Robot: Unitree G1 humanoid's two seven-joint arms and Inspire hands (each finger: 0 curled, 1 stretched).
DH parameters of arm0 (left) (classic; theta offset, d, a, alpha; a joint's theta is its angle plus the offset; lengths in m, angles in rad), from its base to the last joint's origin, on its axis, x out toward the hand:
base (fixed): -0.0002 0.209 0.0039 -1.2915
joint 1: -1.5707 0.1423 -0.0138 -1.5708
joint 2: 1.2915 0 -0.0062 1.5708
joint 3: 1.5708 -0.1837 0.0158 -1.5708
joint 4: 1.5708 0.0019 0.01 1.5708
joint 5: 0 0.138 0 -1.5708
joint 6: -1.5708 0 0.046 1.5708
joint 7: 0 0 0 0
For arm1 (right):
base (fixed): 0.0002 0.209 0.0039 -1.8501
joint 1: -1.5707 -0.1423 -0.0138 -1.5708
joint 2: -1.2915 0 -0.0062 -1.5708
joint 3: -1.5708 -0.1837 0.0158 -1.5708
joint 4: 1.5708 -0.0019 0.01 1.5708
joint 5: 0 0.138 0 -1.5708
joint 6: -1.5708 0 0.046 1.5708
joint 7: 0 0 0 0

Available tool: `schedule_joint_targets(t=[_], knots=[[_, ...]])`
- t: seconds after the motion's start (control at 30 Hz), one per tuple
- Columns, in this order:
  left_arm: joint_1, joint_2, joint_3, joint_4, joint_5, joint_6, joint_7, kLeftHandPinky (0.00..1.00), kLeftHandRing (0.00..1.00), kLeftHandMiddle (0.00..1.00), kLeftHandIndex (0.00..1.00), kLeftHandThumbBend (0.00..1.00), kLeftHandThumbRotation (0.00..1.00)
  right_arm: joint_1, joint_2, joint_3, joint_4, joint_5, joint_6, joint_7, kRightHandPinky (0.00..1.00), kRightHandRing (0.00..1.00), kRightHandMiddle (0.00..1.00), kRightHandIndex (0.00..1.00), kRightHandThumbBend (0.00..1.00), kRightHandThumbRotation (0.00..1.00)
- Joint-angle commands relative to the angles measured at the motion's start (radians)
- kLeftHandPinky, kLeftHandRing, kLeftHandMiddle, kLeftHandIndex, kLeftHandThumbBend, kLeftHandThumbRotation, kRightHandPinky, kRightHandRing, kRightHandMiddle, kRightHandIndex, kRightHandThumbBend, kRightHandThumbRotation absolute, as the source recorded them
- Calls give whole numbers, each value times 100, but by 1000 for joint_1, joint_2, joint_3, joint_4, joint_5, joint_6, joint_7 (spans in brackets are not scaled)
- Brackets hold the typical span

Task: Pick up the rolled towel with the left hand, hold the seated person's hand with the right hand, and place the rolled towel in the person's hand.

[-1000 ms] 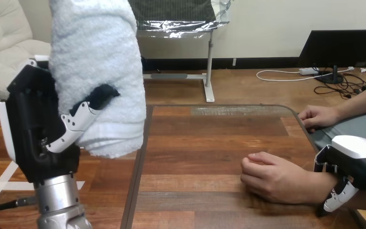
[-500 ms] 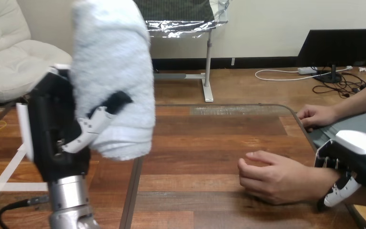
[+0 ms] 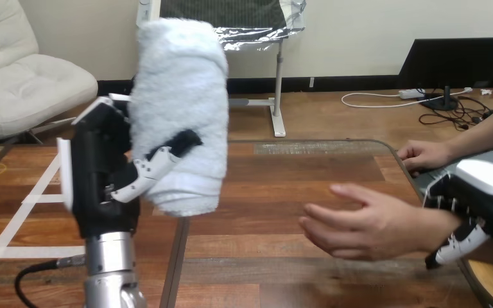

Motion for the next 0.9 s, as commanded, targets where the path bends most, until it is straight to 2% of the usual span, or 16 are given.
schedule_joint_targets(t=[0.0,0.3,0.63,0.87], knots=[[-122,-16,-8,45,17,-45,-1,23,28,34,37,58,0,-32,-2,-29,-57,28,14,5,29,34,41,44,86,7],[-167,-32,-19,120,41,-54,13,23,28,34,36,56,0,-31,11,-45,-92,55,34,20,30,36,42,45,87,7],[-199,-50,-34,183,94,-64,53,23,28,34,36,51,0,-41,19,-51,-101,84,13,26,29,34,40,44,87,7],[-221,-68,-47,234,84,-83,57,24,29,34,36,50,0,-53,22,-50,-100,89,1,26,29,34,40,45,88,9]])
